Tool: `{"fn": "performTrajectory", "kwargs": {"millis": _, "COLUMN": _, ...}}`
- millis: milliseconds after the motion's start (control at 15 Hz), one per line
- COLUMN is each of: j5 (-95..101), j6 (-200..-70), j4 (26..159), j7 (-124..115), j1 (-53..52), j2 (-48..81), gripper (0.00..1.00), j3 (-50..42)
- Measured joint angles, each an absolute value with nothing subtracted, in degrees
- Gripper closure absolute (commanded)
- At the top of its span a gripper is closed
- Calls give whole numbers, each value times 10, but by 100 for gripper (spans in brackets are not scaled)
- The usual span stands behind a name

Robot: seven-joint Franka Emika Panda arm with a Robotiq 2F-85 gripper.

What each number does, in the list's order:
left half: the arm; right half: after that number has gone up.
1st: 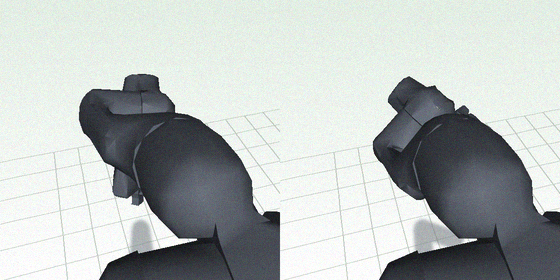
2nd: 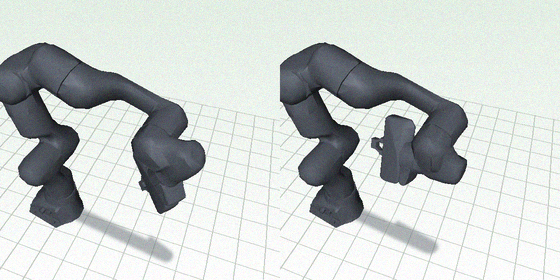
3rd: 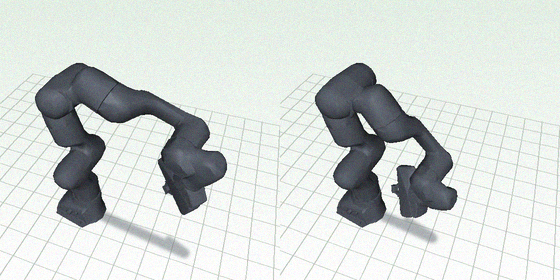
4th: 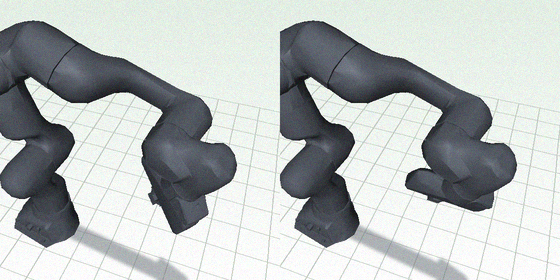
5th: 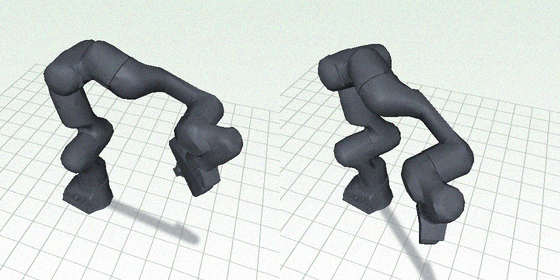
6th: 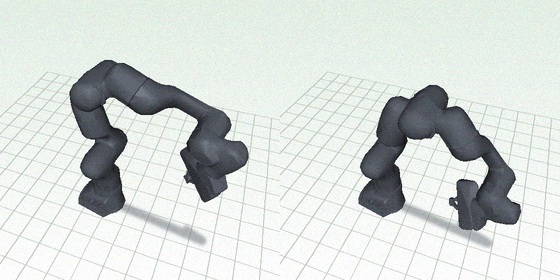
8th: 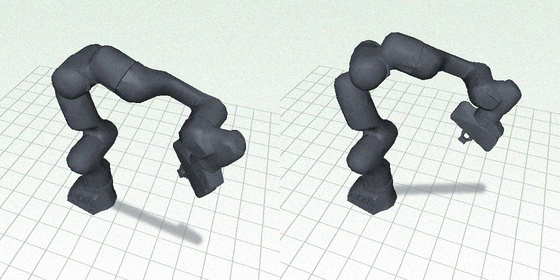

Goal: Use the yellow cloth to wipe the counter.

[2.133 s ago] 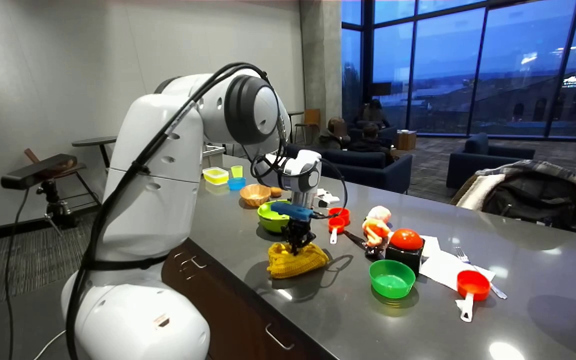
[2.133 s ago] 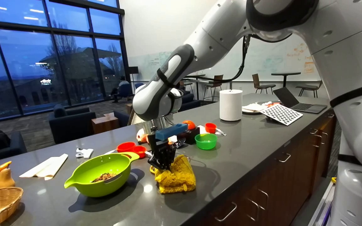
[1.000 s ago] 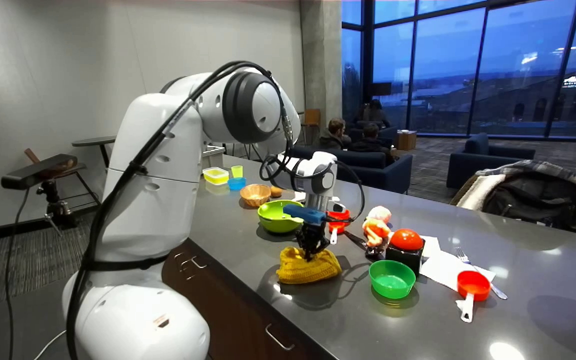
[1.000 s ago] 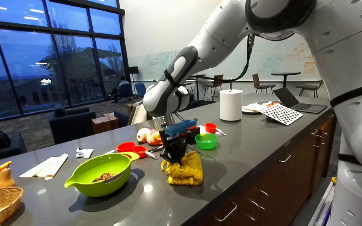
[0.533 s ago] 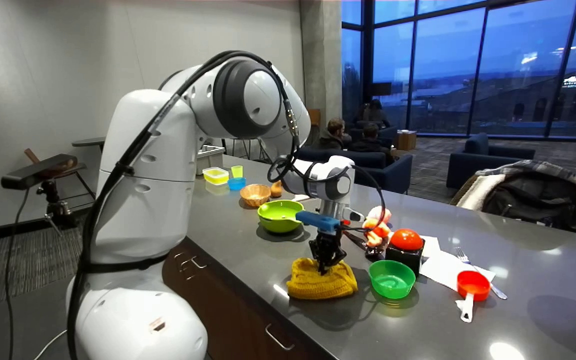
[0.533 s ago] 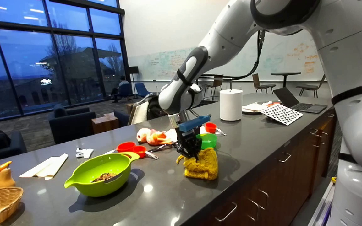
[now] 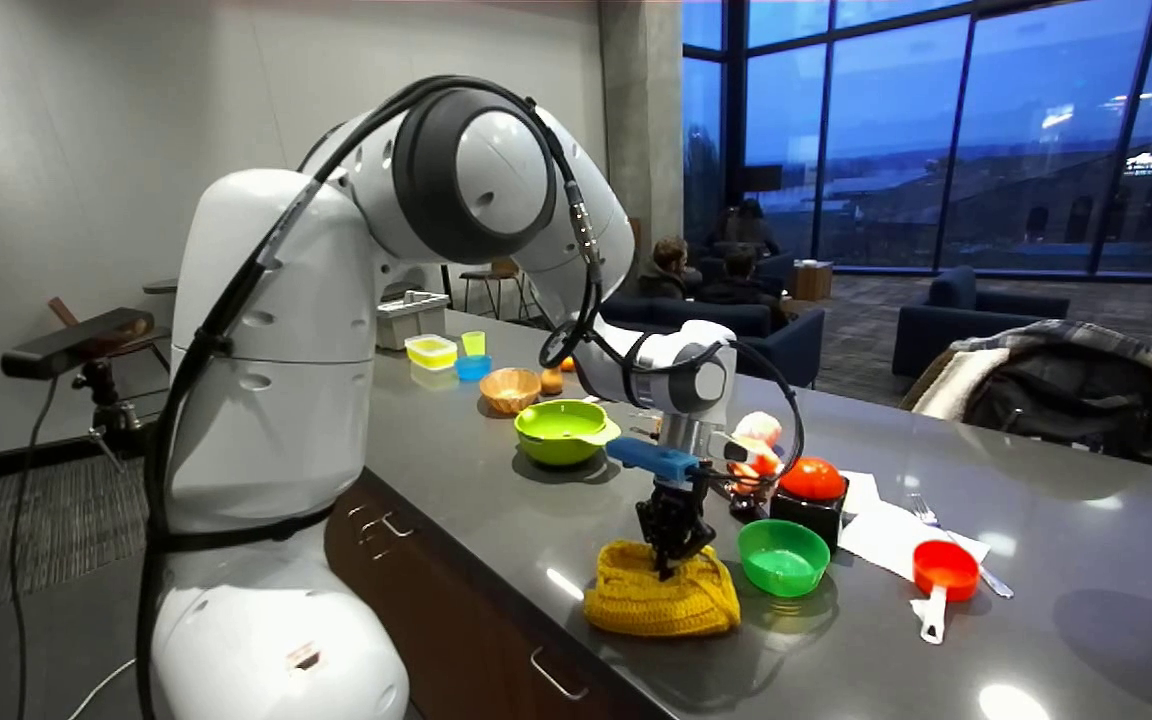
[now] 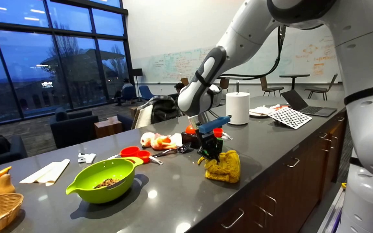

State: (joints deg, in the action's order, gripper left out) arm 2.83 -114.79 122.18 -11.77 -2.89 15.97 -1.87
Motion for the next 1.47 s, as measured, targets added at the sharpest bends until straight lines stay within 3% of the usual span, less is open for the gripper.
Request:
{"fn": "performTrajectory", "kwargs": {"millis": 733, "j5": -63, "j6": -1242, "j4": 1199, "j7": -92, "j1": -72, "j2": 170, "gripper": 99, "j3": 71}}
{"fn": "performTrajectory", "kwargs": {"millis": 1467, "j5": -68, "j6": -1251, "j4": 1105, "j7": -81, "j1": -128, "j2": 235, "gripper": 99, "j3": 116}}
